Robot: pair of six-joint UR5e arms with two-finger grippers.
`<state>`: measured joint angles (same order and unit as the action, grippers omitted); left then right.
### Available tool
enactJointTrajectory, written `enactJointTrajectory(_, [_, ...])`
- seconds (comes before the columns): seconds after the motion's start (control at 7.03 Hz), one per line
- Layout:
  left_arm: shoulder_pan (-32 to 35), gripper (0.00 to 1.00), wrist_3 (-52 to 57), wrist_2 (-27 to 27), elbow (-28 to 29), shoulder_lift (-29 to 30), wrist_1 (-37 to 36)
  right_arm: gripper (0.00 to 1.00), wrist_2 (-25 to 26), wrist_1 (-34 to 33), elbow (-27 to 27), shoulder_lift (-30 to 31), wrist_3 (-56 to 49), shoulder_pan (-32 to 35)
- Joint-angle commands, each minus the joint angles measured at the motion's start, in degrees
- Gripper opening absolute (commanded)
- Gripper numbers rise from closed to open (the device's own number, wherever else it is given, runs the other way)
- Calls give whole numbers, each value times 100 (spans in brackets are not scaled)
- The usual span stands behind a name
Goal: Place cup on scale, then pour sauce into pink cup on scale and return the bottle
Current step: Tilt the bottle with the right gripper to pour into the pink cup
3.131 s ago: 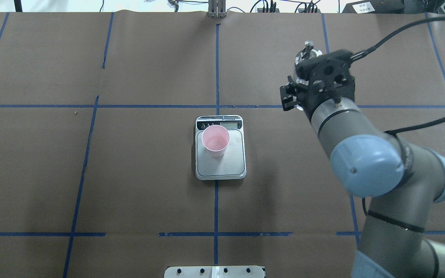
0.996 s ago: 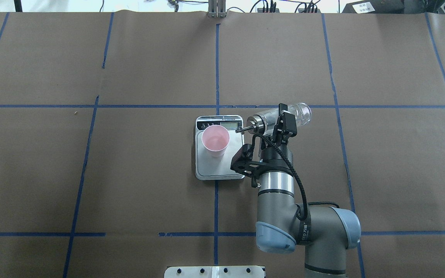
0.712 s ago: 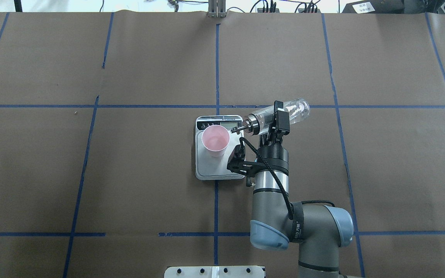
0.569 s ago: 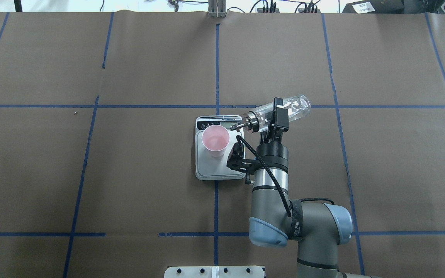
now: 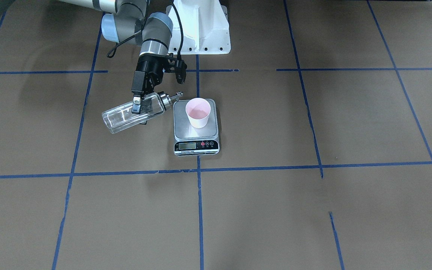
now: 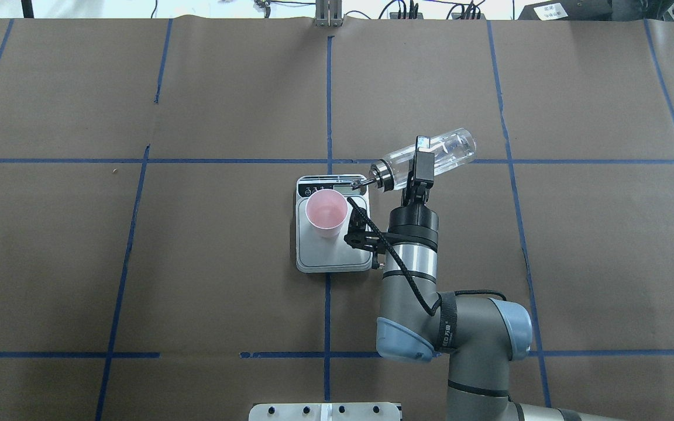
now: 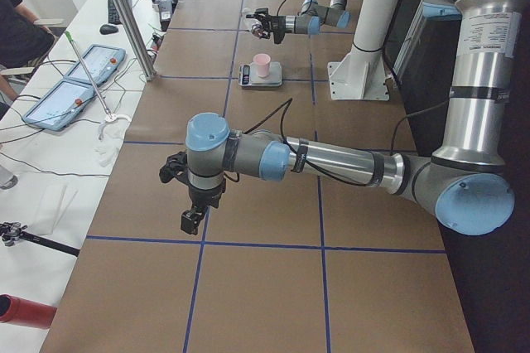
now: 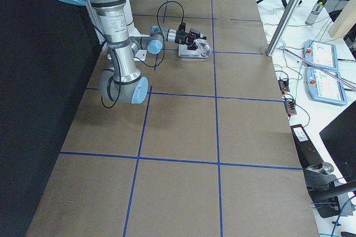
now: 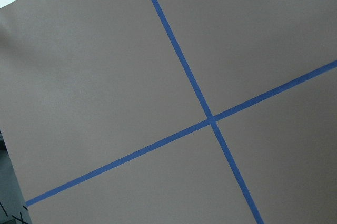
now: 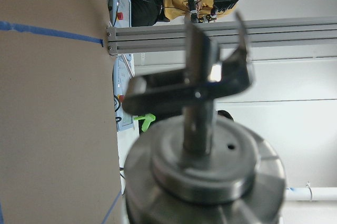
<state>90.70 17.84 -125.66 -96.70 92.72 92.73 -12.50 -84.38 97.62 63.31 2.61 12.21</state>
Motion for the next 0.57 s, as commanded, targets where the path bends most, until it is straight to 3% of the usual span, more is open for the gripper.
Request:
enactJointTrajectory(0.0, [0,100,0,7,37,1,0,0,45,-8,-112,-108,-391,1])
enactJointTrajectory(0.43, [0,100,0,7,90,1,0,0,203,-8,-226,-170,-867,10])
